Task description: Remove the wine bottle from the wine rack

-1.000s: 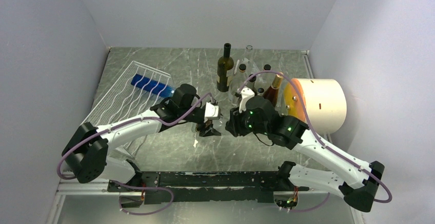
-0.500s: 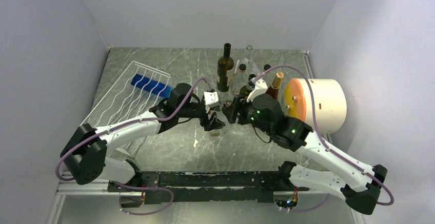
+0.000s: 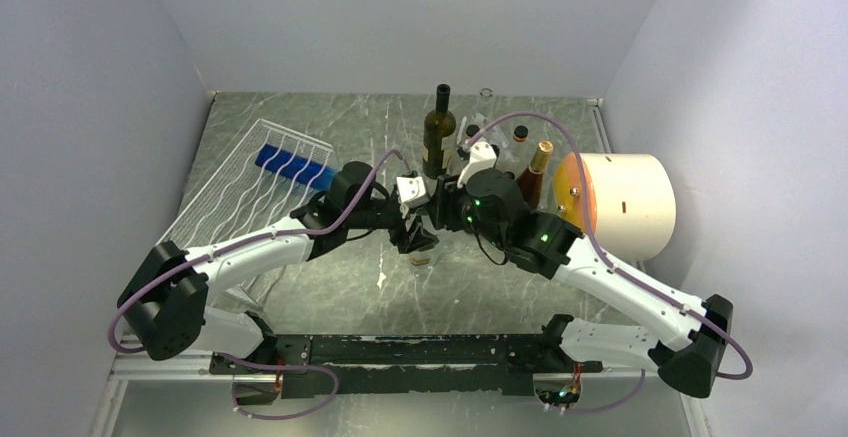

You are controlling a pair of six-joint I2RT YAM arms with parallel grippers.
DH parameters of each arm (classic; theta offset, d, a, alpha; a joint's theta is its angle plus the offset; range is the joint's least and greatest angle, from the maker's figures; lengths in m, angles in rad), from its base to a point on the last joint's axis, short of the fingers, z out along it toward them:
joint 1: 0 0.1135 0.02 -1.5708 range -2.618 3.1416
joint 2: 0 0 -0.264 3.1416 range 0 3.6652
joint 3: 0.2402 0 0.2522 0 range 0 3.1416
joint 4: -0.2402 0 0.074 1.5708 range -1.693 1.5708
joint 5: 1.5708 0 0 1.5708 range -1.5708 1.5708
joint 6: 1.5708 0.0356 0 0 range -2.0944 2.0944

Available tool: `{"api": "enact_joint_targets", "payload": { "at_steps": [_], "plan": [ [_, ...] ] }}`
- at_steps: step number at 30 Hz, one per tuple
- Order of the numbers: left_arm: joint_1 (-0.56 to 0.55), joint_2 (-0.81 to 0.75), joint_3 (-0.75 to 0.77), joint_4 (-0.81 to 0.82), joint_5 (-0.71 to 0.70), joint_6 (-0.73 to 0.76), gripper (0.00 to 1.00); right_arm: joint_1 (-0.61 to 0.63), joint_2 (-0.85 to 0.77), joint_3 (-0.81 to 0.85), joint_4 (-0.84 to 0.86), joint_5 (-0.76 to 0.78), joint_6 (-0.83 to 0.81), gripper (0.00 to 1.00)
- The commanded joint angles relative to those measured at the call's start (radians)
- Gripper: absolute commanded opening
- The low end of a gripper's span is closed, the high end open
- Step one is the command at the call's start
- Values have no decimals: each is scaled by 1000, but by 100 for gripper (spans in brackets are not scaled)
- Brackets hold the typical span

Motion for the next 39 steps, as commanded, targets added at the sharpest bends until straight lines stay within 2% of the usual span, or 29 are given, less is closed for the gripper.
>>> {"api": "enact_joint_targets", "payload": {
  "at_steps": [1, 2, 4, 5, 6, 17, 23, 27, 32, 39],
  "plan": [
    [-3, -58, 39, 110, 27, 10, 8, -6, 18, 27, 40, 52, -59, 33],
    [-4, -61, 40, 108, 25, 8, 16, -5, 20, 26, 38, 54, -65, 26],
    [-4, -68, 36, 117, 15, -5, 49, -5, 14, 26, 27, 71, -82, 6],
    [-3, -73, 32, 122, 8, -16, 82, -5, 7, 26, 21, 90, -87, 0],
    [-3, -78, 33, 121, 7, -15, 98, -5, 0, 27, 9, 110, -93, 0],
    [33, -175, 14, 137, -68, -25, 99, -7, -135, 44, -217, 392, -21, 0],
    [183, -261, 6, 201, -31, -114, 99, -7, -181, 44, -318, 494, 67, 0],
    [210, -329, -24, 211, -167, -65, 99, -8, -194, 61, -376, 609, 123, 0],
    [211, -382, -70, 259, -280, -51, 97, -10, -214, 22, -314, 691, 89, 0],
    [214, -405, -90, 280, -400, -34, 98, -10, -216, 11, -319, 691, 97, 0]
  ]
}}
